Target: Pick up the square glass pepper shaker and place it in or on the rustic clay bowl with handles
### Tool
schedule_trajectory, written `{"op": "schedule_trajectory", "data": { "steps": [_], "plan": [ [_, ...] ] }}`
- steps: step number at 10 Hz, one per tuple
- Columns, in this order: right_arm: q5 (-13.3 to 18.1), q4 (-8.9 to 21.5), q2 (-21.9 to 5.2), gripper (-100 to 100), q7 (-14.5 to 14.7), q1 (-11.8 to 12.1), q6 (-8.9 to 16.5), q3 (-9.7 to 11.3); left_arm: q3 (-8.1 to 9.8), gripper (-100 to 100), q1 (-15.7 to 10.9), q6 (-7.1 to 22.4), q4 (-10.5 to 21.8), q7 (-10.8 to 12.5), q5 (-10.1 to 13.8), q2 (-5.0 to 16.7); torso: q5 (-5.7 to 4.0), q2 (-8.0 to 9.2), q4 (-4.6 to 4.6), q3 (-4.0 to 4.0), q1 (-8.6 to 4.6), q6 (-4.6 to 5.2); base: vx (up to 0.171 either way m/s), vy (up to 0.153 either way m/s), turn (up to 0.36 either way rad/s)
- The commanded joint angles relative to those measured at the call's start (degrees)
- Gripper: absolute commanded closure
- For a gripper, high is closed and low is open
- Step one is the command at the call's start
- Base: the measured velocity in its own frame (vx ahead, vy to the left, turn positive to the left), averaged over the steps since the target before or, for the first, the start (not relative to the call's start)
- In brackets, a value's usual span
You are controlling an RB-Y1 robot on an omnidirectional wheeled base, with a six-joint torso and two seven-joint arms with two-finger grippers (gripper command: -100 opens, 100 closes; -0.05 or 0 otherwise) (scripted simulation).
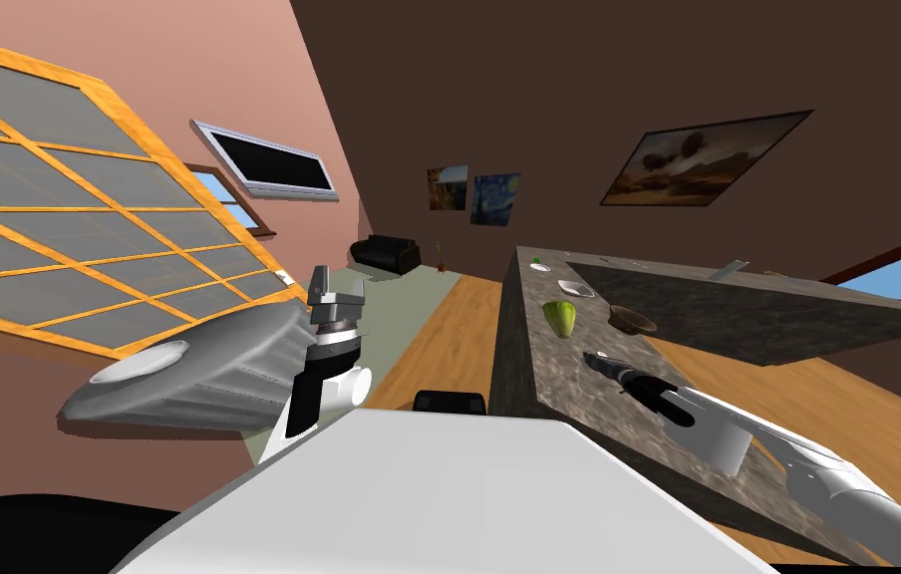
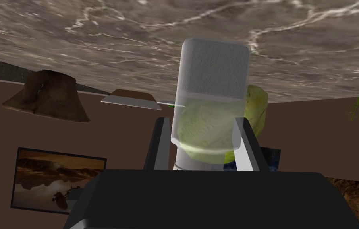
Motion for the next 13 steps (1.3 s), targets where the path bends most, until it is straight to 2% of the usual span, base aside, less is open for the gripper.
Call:
{"op": "schedule_trajectory", "data": {
  "steps": [1,5,9,10,12,13],
  "plan": [
    [-0.9,2.3,-1.2,100,-1.2,-0.3,-0.4,0.4,0.00,0,0.0,0.0,0.0,0.0,0.0,0.0,0.00,0.00,0.00,0.00,0.00,0.00,-0.030,-0.089,0.353],
    [-2.8,6.9,-3.3,100,-3.5,-0.3,-0.6,1.2,0.00,0,0.0,0.0,0.0,0.0,0.0,0.0,-0.04,0.37,0.06,0.21,-0.07,0.03,-0.104,-0.063,0.297],
    [-5.1,13.1,-5.5,100,-6.1,-0.2,-0.9,1.9,0.00,0,0.0,0.0,0.0,0.0,0.0,0.0,0.02,0.64,0.13,0.36,-0.11,0.02,-0.173,-0.060,0.344],
    [-5.1,13.1,-5.5,100,-6.1,-0.2,-0.9,1.9,0.01,0,0.0,0.0,0.0,0.0,0.0,0.0,0.03,0.62,0.12,0.36,-0.10,0.09,-0.128,-0.047,0.084],
    [-6.3,16.3,-6.6,100,-7.3,-0.1,-1.2,2.4,0.01,0,0.0,0.0,0.0,0.0,0.0,0.0,0.02,0.50,0.09,0.29,-0.05,0.14,-0.160,-0.055,0.277],
    [-6.3,16.5,-6.6,100,-7.3,-0.1,-1.2,2.4,0.01,0,0.0,0.0,0.0,0.0,0.0,0.0,0.05,0.61,0.12,0.34,-0.11,0.07,-0.156,-0.081,0.153]
  ]
}}
